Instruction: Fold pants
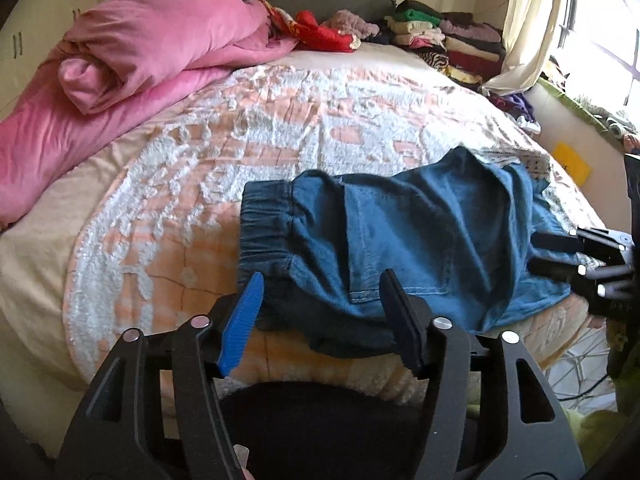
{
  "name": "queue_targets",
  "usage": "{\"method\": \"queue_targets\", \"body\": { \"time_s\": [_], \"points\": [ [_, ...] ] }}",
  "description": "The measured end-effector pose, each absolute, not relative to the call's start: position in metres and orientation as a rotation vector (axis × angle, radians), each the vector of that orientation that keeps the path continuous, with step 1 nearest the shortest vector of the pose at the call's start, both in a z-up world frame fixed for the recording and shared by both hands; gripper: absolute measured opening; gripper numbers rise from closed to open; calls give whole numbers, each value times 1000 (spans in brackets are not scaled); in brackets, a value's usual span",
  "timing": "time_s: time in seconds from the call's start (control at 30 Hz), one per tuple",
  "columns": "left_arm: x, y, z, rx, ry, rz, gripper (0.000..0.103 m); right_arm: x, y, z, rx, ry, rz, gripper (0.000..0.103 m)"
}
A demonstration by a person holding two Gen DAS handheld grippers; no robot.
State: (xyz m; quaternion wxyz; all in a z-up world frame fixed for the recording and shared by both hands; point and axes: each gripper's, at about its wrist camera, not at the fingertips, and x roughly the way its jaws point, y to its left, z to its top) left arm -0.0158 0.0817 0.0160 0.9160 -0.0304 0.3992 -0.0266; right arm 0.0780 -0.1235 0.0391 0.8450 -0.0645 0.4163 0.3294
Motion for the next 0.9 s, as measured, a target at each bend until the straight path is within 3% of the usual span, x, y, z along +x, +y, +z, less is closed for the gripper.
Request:
{"method": "queue_targets", "body": {
  "time_s": [0.03, 0.3, 0.4, 0.9],
  "points": [
    [-16, 79, 17, -65, 820, -58, 57, 81, -132, 42, -128, 865, 669, 63],
    [-8, 47, 24, -66, 818, -145, 67, 109, -183, 63, -65, 807, 518, 64],
    [-1, 34, 23, -118, 840, -223, 68, 121, -192, 70, -64, 786, 480, 75],
    [36, -52, 4, -57, 927, -418, 68, 220, -177, 59, -132, 897, 415, 75]
  ]
}}
